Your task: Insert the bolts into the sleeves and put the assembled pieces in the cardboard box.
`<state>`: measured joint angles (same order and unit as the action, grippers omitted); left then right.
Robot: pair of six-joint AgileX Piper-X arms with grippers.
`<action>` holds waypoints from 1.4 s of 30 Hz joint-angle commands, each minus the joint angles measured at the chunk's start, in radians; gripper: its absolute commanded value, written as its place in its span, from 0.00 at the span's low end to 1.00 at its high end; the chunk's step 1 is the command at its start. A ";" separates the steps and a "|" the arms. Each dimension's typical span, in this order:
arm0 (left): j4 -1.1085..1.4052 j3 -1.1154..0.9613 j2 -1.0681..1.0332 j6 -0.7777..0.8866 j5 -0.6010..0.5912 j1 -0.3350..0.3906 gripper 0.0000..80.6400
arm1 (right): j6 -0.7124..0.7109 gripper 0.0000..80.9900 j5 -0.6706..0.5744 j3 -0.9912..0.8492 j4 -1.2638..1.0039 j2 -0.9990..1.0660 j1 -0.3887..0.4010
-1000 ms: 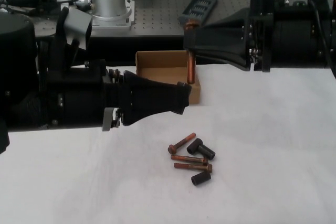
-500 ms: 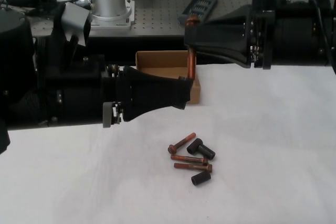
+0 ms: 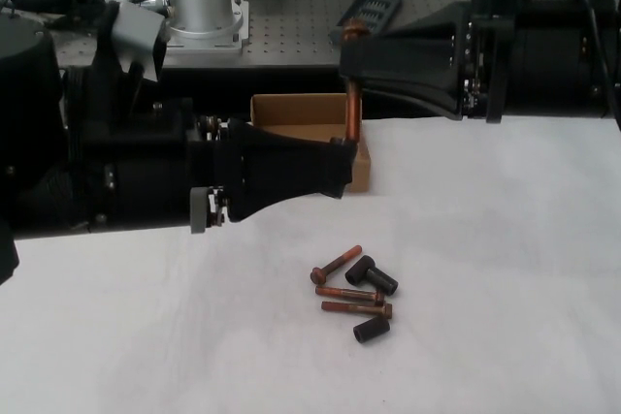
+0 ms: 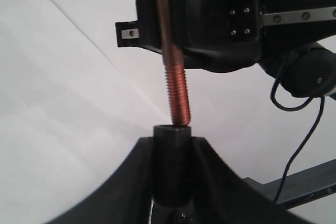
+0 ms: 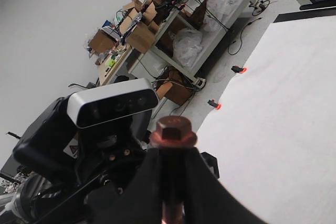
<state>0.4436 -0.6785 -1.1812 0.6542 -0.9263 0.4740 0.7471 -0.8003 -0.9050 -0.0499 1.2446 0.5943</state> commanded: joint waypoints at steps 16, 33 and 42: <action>0.083 -0.007 0.011 0.050 0.117 0.050 0.01 | 0.000 0.04 -0.039 -0.002 -0.008 0.002 0.002; 0.083 -0.007 0.011 0.016 0.248 0.050 0.01 | -0.030 0.04 0.012 -0.002 0.075 -0.012 0.002; 0.083 -0.007 0.011 -0.002 0.285 0.050 0.01 | -0.053 0.04 -0.021 -0.002 0.095 -0.024 0.002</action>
<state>0.4976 -0.6747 -1.1796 0.6890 -0.6984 0.5280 0.7000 -0.7997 -0.9050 0.0345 1.2428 0.5943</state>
